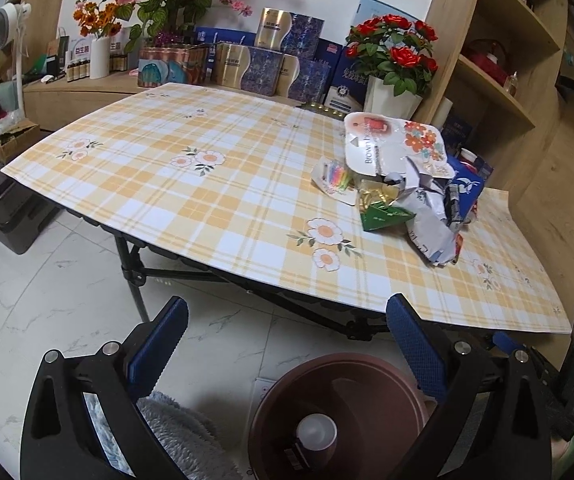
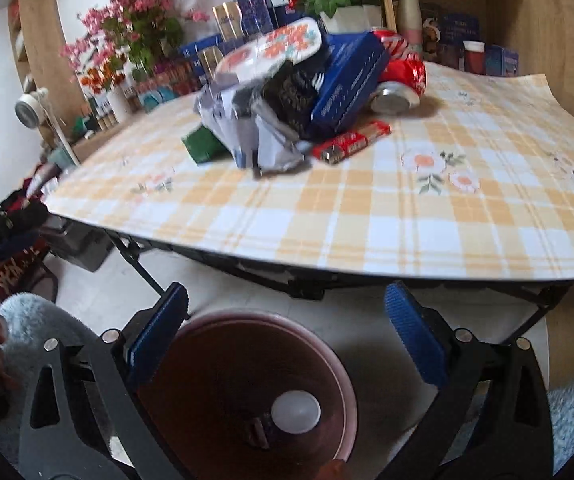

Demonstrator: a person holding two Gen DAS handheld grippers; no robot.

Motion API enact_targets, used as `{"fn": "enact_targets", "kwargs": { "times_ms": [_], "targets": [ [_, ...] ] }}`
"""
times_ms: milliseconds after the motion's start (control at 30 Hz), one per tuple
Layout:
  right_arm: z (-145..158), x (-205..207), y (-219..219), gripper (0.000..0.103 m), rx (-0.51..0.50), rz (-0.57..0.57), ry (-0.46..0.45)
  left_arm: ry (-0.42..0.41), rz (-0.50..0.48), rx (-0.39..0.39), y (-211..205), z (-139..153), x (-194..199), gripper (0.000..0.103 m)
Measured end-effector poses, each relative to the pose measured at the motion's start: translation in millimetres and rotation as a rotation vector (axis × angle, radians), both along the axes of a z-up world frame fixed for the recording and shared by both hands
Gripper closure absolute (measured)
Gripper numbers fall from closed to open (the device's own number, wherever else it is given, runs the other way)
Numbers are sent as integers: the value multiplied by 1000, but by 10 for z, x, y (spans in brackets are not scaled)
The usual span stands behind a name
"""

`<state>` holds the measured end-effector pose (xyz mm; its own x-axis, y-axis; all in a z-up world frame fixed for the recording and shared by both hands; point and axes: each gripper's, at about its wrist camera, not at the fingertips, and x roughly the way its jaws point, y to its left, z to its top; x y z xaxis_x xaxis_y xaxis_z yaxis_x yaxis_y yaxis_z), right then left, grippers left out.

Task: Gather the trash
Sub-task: 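Move both tools back toward the trash pile on the table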

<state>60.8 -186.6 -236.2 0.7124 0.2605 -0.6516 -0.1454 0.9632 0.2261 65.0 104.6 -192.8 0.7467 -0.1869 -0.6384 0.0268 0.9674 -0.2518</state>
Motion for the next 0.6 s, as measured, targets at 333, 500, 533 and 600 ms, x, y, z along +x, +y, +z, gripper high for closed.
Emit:
{"fn": "enact_targets", "kwargs": {
  "times_ms": [333, 500, 533, 600],
  "targets": [
    [293, 78, -116, 6, -36, -33, -35, -101, 45, 0, -17, 106, -46, 6],
    [424, 228, -173, 6, -73, -43, -46, -109, -3, 6, -139, 97, 36, 6],
    [463, 293, -173, 7, -71, -38, -47, -105, -9, 1, -148, 90, 54, 6],
    [518, 389, -165, 25, -65, -39, -51, -106, -14, -16, -168, 79, 89, 7]
  ]
}}
